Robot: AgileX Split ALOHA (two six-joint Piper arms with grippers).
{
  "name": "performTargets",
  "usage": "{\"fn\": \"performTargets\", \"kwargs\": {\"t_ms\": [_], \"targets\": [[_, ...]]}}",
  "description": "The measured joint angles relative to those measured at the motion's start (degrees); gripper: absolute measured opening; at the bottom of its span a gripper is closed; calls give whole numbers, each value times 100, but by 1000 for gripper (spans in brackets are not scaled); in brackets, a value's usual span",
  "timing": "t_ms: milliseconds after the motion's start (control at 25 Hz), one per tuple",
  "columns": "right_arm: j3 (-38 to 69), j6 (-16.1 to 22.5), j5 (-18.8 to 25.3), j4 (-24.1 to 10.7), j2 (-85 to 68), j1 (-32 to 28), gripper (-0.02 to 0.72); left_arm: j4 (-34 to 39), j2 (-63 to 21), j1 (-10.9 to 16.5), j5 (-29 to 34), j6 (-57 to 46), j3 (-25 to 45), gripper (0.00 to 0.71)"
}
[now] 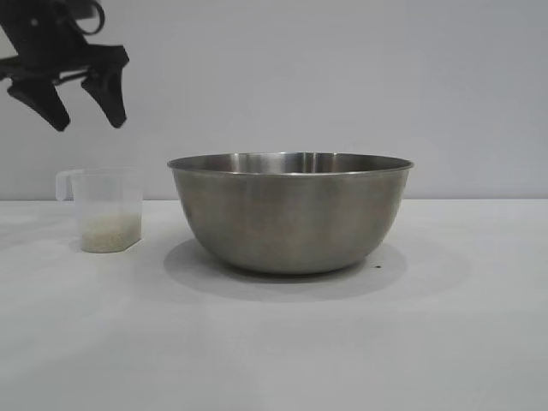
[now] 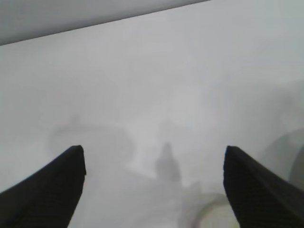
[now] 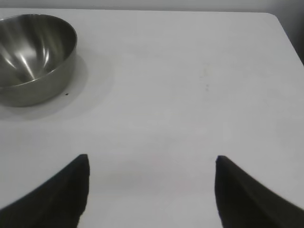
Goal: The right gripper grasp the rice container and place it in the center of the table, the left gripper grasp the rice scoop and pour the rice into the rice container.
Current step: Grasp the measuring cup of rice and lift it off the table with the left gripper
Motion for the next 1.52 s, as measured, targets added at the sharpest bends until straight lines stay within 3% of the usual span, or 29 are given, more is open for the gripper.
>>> {"fn": "performTargets", "kwargs": {"t_ms": [400, 640, 840, 1040, 1200, 1520], "targets": [[0, 0, -10, 0, 0, 0, 473, 376, -186, 0, 1695, -476, 0, 515], [0, 0, -10, 0, 0, 0, 473, 463, -246, 0, 2141, -499, 0, 515], [0, 0, -10, 0, 0, 0, 473, 463, -689, 0, 2137, -514, 0, 515], [0, 0, -10, 0, 0, 0, 473, 463, -1364, 0, 1596, -514, 707, 515], [0, 0, -10, 0, 0, 0, 473, 273, -1968, 0, 923, -514, 1747, 515], [0, 0, -10, 0, 0, 0, 473, 37, -3498, 0, -1070, -504, 4097, 515]]}}
